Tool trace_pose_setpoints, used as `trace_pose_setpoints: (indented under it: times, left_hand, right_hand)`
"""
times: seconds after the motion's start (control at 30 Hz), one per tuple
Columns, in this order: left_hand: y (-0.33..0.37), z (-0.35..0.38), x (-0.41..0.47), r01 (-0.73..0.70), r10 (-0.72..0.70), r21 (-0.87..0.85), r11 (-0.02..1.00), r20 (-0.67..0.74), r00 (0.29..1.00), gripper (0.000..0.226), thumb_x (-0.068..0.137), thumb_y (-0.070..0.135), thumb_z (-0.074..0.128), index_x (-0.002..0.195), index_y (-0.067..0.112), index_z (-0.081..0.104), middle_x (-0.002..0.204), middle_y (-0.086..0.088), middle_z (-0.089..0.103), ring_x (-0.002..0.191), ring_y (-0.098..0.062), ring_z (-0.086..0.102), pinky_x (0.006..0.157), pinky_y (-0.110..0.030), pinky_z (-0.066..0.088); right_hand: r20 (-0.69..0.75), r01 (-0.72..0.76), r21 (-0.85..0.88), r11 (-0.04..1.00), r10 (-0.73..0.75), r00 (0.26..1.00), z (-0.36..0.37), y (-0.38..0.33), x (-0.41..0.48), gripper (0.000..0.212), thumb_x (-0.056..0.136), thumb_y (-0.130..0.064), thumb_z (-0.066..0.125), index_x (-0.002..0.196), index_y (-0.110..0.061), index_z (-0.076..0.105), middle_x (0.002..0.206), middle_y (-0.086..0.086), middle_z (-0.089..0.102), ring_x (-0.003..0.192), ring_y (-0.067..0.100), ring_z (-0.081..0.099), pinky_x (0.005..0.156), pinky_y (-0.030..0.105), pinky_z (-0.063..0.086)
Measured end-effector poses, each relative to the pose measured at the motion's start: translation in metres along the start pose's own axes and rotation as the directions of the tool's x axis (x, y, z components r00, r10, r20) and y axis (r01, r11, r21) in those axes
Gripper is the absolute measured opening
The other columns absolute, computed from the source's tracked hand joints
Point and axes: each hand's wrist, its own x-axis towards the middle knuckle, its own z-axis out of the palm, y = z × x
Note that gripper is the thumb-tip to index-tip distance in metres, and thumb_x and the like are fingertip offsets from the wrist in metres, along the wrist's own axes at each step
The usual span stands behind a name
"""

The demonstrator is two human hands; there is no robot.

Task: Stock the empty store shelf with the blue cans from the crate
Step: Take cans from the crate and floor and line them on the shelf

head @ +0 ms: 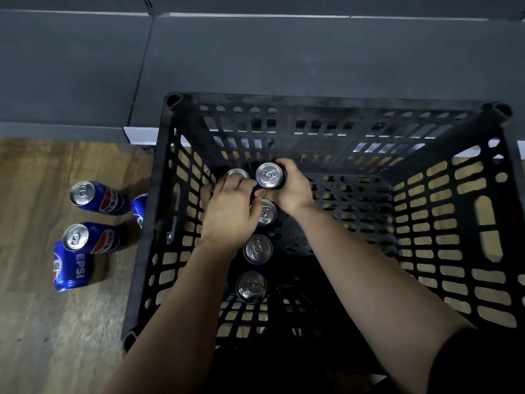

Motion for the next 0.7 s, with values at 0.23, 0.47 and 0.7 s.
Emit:
trace_pose_setpoints:
  times: [0.23,0.47,0.7]
  left_hand:
    - [0.0,-0.001,0.001,0.002,-0.002,-0.012,1.0,-0.019,1.0,0.029,0.09,0.028,0.054,0.114,0.015,0.061,0.118,-0.008,0.058,0.106,-0.028,0.054,0.099,-0.048,0.032]
    - [0.008,-0.021,-0.006,-0.019,0.023,0.083,0.996,-0.047,0.999,0.028,0.089,0.031,0.05,0.108,0.017,0.064,0.114,-0.004,0.059,0.1,-0.026,0.056,0.098,-0.047,0.03]
    - [0.049,-0.113,-0.021,-0.006,0.006,0.041,0.999,0.005,1.0,0.037,0.084,0.037,0.043,0.108,0.019,0.064,0.115,-0.003,0.06,0.103,-0.027,0.056,0.098,-0.046,0.027]
  right_hand:
    - [-0.016,0.03,-0.03,0.999,-0.031,0.999,-0.007,-0.002,-0.008,0.061,0.064,-0.029,0.088,0.118,-0.023,0.06,0.099,-0.011,0.065,0.09,0.007,0.06,0.064,0.004,0.036]
    - [-0.054,0.032,-0.05,0.998,-0.035,0.998,-0.045,-0.019,-0.027,0.051,0.065,-0.043,0.084,0.107,-0.022,0.064,0.1,-0.007,0.069,0.094,0.011,0.063,0.081,0.025,0.05]
    - [-0.067,0.01,-0.005,1.0,-0.011,0.998,-0.103,-0.091,-0.084,0.049,0.063,-0.047,0.083,0.104,-0.027,0.064,0.096,-0.012,0.069,0.092,0.009,0.065,0.084,0.034,0.056]
